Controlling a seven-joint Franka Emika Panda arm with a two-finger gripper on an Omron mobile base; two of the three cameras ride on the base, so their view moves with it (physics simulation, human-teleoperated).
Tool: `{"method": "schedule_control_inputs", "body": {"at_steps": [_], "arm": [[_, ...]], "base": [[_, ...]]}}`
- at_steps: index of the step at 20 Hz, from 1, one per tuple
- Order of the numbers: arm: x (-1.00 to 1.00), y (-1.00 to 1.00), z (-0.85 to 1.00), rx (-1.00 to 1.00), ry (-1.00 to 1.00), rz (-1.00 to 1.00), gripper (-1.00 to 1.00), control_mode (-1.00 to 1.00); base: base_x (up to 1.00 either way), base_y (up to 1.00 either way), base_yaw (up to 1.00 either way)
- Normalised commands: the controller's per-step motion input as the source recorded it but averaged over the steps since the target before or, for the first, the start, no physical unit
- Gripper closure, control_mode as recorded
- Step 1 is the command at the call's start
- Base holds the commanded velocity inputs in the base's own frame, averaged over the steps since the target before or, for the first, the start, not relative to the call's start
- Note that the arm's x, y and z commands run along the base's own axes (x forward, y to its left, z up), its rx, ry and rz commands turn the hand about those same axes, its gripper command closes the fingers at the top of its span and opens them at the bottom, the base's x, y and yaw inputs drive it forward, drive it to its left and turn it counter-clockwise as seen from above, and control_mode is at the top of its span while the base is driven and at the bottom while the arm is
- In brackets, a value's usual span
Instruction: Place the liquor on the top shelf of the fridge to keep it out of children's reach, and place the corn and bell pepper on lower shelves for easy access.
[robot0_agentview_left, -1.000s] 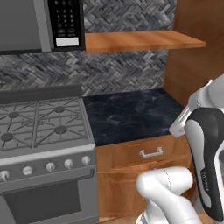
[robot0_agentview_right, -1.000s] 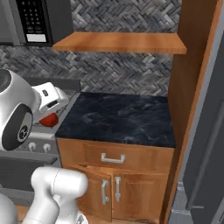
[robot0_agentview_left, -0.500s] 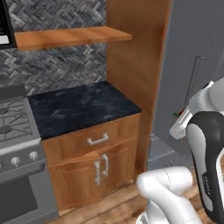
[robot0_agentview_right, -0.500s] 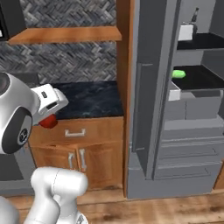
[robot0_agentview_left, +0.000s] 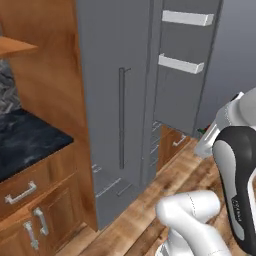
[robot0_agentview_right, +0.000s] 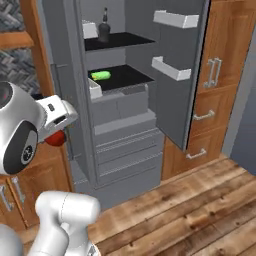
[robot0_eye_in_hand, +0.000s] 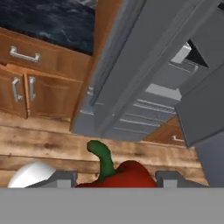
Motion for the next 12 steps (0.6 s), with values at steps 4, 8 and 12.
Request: {"method": "schedule_control_inputs", "body": {"at_steps": [4,8,12], "arm": [[0.00,0.00,0.00,0.00,0.00,0.00,1.00,1.00],[0.00,0.00,0.00,0.00,0.00,0.00,1.00,1.00],[0.00,0.00,0.00,0.00,0.00,0.00,1.00,1.00]], "base": [[0.00,-0.76,-0.62],[0.09,-0.61,-0.52],[0.12,-0.44,-0.16]]}}
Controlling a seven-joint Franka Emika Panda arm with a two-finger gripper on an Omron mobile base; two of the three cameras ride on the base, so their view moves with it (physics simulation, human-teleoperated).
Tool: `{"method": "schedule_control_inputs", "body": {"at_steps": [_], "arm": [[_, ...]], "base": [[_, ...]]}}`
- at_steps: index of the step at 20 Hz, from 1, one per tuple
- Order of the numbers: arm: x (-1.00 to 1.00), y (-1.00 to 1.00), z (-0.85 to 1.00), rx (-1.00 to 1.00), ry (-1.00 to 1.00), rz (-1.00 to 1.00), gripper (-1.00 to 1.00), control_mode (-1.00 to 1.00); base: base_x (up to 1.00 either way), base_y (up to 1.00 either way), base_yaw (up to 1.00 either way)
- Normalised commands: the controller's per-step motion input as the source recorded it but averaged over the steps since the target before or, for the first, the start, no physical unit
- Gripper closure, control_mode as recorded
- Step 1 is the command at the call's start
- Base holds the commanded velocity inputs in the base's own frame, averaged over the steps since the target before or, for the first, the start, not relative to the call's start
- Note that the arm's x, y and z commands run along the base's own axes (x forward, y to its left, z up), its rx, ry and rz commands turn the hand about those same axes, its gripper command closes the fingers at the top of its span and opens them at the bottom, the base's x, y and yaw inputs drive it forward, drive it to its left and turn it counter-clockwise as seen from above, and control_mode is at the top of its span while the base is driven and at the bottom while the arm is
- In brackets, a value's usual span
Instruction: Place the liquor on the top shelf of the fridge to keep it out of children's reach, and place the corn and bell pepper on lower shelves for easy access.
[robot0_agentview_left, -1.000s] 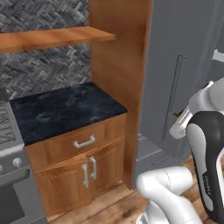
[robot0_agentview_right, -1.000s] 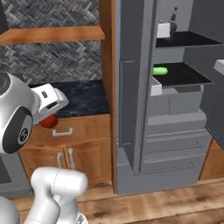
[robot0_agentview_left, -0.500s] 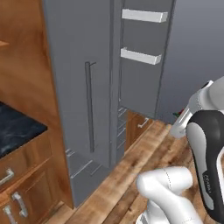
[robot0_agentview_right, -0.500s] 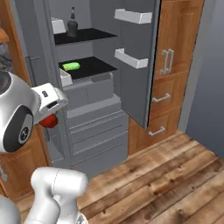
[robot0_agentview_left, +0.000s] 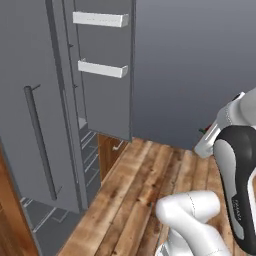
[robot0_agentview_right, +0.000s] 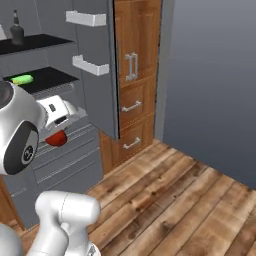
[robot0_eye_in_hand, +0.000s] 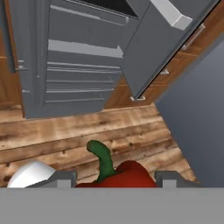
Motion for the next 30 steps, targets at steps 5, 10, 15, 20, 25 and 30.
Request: {"method": "schedule_control_inputs", "body": {"at_steps": [5,10,15,20,25,30], "arm": [[0.00,0.00,0.00,0.00,0.00,0.00,1.00,1.00],[0.00,0.00,0.00,0.00,0.00,0.00,1.00,1.00],[0.00,0.00,0.00,0.00,0.00,0.00,1.00,1.00],[0.00,0.00,0.00,0.00,0.00,0.00,1.00,1.00],[0.00,0.00,0.00,0.00,0.00,0.00,1.00,1.00],[0.00,0.00,0.00,0.00,0.00,0.00,1.00,1.00]], "base": [[0.30,-0.22,0.32],[0.57,-0.38,0.64],[0.80,-0.59,0.55],[0.69,-0.53,0.41],[0.56,-0.07,0.46],[0.56,0.00,0.48]]}}
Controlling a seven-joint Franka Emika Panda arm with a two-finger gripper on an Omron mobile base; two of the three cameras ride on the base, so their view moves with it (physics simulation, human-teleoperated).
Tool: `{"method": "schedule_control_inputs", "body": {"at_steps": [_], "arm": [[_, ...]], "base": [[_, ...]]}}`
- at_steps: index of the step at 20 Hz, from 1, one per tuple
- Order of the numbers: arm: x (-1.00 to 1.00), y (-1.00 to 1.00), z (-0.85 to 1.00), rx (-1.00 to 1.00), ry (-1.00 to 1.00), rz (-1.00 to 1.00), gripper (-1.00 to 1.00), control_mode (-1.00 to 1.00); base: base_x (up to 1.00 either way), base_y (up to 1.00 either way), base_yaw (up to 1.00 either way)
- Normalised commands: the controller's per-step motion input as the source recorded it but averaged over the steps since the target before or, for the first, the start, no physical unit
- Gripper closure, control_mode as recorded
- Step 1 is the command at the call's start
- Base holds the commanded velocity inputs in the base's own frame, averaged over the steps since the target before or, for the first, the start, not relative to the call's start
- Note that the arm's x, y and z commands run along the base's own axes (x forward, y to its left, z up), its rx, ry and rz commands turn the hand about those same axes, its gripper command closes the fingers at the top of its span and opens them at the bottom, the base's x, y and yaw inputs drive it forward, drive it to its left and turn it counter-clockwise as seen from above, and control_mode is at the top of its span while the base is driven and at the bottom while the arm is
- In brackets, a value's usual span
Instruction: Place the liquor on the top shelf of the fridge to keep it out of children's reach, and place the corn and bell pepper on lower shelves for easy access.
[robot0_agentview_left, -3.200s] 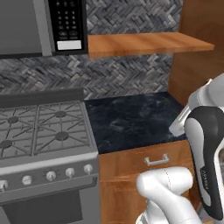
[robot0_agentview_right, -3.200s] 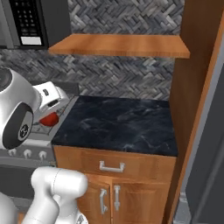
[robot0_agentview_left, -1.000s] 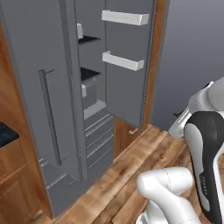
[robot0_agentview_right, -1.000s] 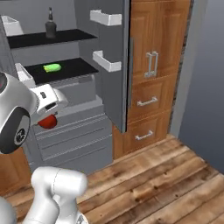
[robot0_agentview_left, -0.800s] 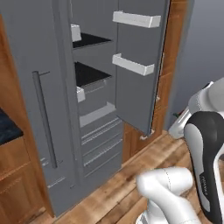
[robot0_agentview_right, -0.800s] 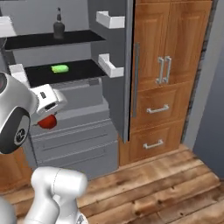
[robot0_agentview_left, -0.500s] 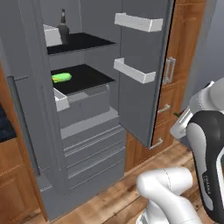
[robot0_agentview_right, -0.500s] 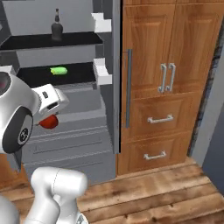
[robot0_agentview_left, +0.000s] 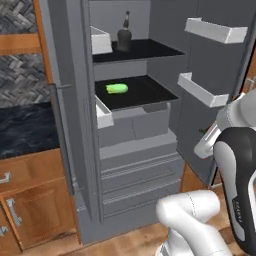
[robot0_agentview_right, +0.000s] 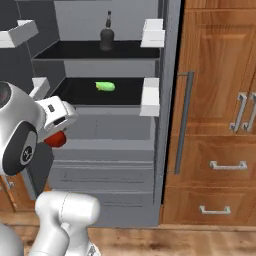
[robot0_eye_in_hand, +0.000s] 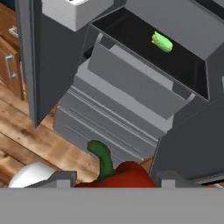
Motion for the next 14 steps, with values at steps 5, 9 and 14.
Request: {"method": "schedule_control_inputs", "body": {"at_steps": [5,9,14], "arm": [[0.00,0.00,0.00,0.00,0.00,0.00,1.00,1.00],[0.00,0.00,0.00,0.00,0.00,0.00,1.00,1.00],[0.00,0.00,0.00,0.00,0.00,0.00,1.00,1.00]], "base": [[0.64,-0.13,0.41],[0.55,-0.09,0.20],[0.54,-0.07,0.05]]}}
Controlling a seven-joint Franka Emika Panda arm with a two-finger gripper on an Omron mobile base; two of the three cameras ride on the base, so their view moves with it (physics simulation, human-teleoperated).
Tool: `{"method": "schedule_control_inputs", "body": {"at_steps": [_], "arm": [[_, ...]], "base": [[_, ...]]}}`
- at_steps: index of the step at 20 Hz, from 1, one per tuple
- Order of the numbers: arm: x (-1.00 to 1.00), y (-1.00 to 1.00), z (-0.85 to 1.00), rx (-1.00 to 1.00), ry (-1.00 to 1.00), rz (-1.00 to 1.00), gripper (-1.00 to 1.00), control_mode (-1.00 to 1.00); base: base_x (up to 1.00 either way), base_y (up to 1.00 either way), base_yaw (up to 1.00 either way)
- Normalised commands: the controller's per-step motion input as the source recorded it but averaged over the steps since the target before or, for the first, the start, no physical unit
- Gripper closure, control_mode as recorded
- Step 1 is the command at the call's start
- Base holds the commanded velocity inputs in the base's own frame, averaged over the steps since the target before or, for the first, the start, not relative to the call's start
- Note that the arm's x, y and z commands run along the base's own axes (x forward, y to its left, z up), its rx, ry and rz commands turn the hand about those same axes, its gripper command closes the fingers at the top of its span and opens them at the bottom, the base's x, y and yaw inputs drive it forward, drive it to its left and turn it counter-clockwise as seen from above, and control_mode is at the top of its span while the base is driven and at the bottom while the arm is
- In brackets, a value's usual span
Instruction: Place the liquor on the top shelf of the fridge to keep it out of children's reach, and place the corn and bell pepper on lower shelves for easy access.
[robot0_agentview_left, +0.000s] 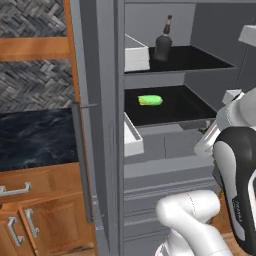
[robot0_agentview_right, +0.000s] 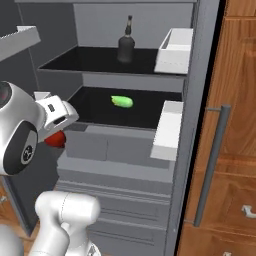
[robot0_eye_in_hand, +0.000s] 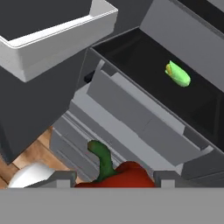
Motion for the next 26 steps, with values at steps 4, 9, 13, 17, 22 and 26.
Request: {"method": "schedule_control_inputs", "body": {"at_steps": [4,9,13,17,22,26], "arm": [[0.00,0.00,0.00,0.00,0.00,0.00,1.00,1.00],[0.00,0.00,0.00,0.00,0.00,0.00,1.00,1.00],[0.23,-0.18,-0.08,0.02,-0.02,0.00,1.00,-1.00],[0.44,-0.37,-0.21,0.01,0.00,0.01,1.00,-1.00],[0.45,-0.22,-0.42,0.00,0.00,0.00,1.00,-1.00],[0.55,-0.11,-0.51,0.00,0.00,0.00,1.00,-1.00]], "base": [[0.59,-0.13,0.00],[0.55,-0.21,0.02],[0.24,-0.13,0.00],[0.00,0.00,0.00],[0.00,0.00,0.00],[0.00,0.00,0.00]]}}
